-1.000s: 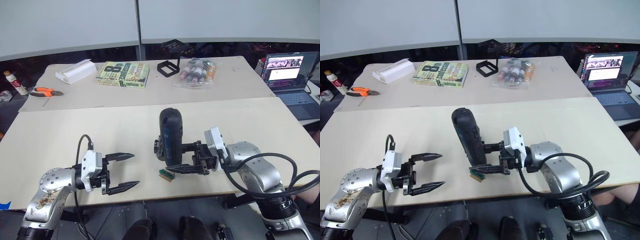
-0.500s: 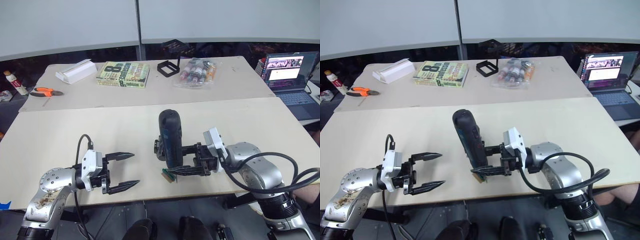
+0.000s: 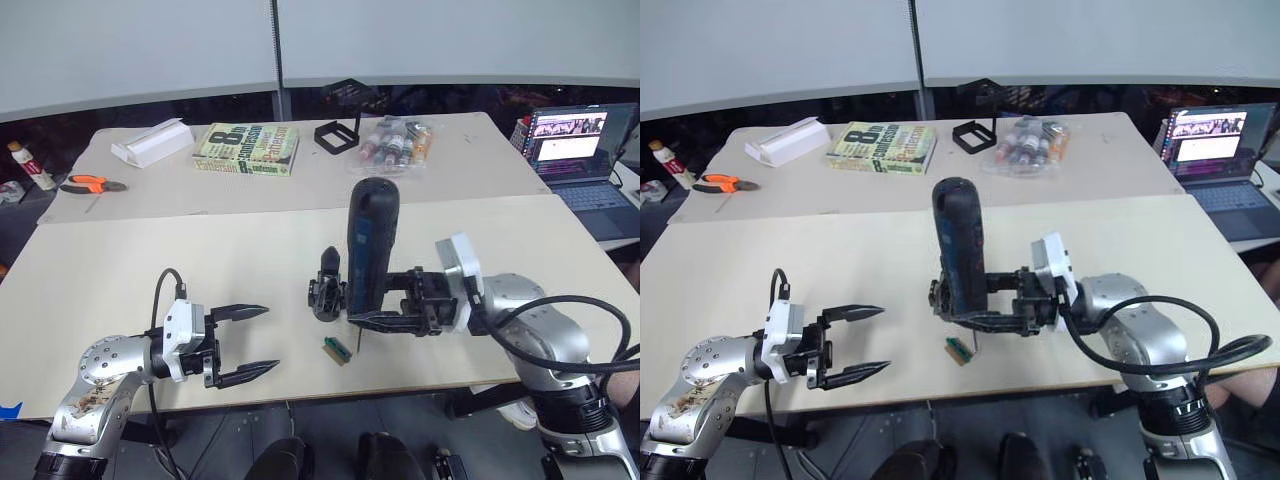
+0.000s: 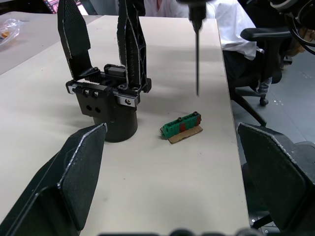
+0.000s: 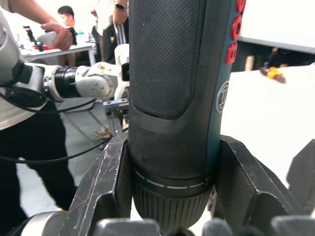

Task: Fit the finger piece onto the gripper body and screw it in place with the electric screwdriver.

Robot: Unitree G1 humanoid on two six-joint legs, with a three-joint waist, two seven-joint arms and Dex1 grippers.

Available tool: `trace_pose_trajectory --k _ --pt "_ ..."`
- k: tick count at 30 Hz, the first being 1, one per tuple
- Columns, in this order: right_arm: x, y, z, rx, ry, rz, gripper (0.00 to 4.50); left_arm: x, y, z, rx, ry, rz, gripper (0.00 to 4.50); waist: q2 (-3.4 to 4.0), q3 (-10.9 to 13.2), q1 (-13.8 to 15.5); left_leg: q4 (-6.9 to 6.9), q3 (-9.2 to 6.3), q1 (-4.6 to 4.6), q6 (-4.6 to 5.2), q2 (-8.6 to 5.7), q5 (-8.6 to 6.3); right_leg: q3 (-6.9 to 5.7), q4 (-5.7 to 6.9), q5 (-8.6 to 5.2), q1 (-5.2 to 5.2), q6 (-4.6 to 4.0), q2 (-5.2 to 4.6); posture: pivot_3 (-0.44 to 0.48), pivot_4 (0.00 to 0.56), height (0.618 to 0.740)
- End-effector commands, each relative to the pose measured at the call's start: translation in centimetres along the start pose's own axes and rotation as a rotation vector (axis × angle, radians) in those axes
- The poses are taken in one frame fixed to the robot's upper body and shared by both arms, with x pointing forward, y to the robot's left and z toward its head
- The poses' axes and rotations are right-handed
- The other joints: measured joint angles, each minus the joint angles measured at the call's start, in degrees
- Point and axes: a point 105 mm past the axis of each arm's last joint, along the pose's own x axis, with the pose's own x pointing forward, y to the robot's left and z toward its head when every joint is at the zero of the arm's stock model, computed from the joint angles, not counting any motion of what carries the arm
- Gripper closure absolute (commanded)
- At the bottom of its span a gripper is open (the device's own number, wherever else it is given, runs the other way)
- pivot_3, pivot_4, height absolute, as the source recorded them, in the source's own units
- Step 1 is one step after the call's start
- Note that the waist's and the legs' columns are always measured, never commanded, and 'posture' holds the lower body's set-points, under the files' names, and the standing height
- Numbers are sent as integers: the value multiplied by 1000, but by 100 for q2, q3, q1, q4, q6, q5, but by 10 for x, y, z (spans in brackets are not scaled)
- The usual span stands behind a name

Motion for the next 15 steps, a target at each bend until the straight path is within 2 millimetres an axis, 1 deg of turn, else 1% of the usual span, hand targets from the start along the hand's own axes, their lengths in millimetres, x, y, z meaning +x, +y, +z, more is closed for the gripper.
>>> trace_pose_trajectory --k 1,7,15 --pt "9 2 20 -100 -58 24 2566 3 2 8 46 -21 -15 0 0 0 -1 0 1 0 -1 0 0 0 1 0 0 0 0 0 150 740" --pt "18 3 10 -96 -45 33 2566 4 2 8 46 -22 -27 0 0 0 0 0 0 -2 0 -2 0 -1 -2 0 -1 0 0 0 150 740" --pt "19 6 4 -85 -27 47 2566 3 1 7 40 -19 -22 0 0 0 -4 0 1 -1 0 -1 0 -1 -2 0 0 0 0 0 150 740"
